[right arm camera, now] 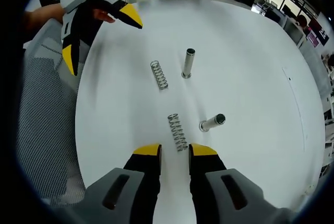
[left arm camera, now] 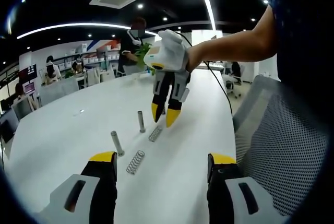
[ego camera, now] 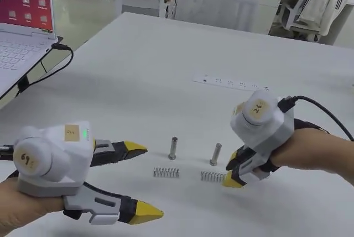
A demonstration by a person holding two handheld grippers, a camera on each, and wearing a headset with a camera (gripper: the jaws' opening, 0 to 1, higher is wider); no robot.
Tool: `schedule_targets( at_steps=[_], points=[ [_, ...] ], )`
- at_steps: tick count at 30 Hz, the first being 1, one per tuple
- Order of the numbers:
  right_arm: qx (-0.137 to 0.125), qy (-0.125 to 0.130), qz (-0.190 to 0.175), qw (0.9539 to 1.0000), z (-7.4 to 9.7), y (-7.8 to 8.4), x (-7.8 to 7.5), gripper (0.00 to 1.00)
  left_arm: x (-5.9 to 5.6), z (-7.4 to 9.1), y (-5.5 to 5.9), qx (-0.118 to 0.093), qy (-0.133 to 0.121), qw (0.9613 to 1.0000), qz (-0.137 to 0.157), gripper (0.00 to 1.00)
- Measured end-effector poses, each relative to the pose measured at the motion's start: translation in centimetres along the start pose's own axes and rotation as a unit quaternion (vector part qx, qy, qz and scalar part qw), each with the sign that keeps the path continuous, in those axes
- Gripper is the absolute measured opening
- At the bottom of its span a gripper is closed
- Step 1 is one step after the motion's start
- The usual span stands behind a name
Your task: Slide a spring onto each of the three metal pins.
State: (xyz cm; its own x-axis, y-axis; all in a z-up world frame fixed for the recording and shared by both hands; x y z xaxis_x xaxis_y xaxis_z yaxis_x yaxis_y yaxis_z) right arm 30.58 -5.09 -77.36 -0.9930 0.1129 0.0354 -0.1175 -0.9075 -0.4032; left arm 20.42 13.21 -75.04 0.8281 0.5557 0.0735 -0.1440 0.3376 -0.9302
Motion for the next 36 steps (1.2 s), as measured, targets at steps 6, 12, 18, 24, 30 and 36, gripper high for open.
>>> schedule_targets(
  at_steps=[6, 12, 18, 24, 30, 36],
  points=[
    [0.001, 0.0, 0.009, 1.0, -0.6, -0.6, -0.3, 0.19, -0.1, 0.0, 0.1, -0.001, 0.0, 1.0, 0.002, 0.66],
    [0.008, -0.005, 0.015, 0.9998, -1.3, -1.0, -0.5, 0.18, 0.3, 0.0, 0.4, -0.002, 0.002, 1.0, 0.005, 0.65],
    [0.019, -0.009, 0.022, 0.9995, -1.9, -0.9, -0.6, 0.17, 0.4, 0.0, 0.6, -0.002, 0.006, 1.0, 0.006, 0.65],
    [0.029, -0.011, 0.03, 0.9991, -2.2, -0.7, -0.7, 0.16, 0.5, -0.1, 0.8, -0.001, 0.009, 0.9999, 0.006, 0.64],
    [0.03, -0.013, 0.036, 0.9988, -2.5, -0.8, -0.8, 0.15, 0.5, -0.2, 0.9, -0.001, 0.011, 0.9999, 0.008, 0.63],
    [0.036, -0.014, 0.043, 0.9984, -2.6, -0.8, -0.8, 0.13, 0.5, -0.2, 0.9, 0.0, 0.011, 0.9999, 0.01, 0.62]
  ],
)
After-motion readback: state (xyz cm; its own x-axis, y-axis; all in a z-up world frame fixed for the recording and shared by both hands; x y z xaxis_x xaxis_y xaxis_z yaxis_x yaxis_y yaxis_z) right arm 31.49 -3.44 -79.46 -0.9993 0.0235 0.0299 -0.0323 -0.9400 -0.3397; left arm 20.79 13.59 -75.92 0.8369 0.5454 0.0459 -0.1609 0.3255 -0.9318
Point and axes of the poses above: the centre of the closed fingertips' face, and the gripper's own axes: z roughly backward along the fingers, x roughly to its left, y roughly out of its underside, the point moved 7 cm from there along z, roughly backward along the fingers, and after that the axes turned 4 degrees about -y, right-handed, at the moved point
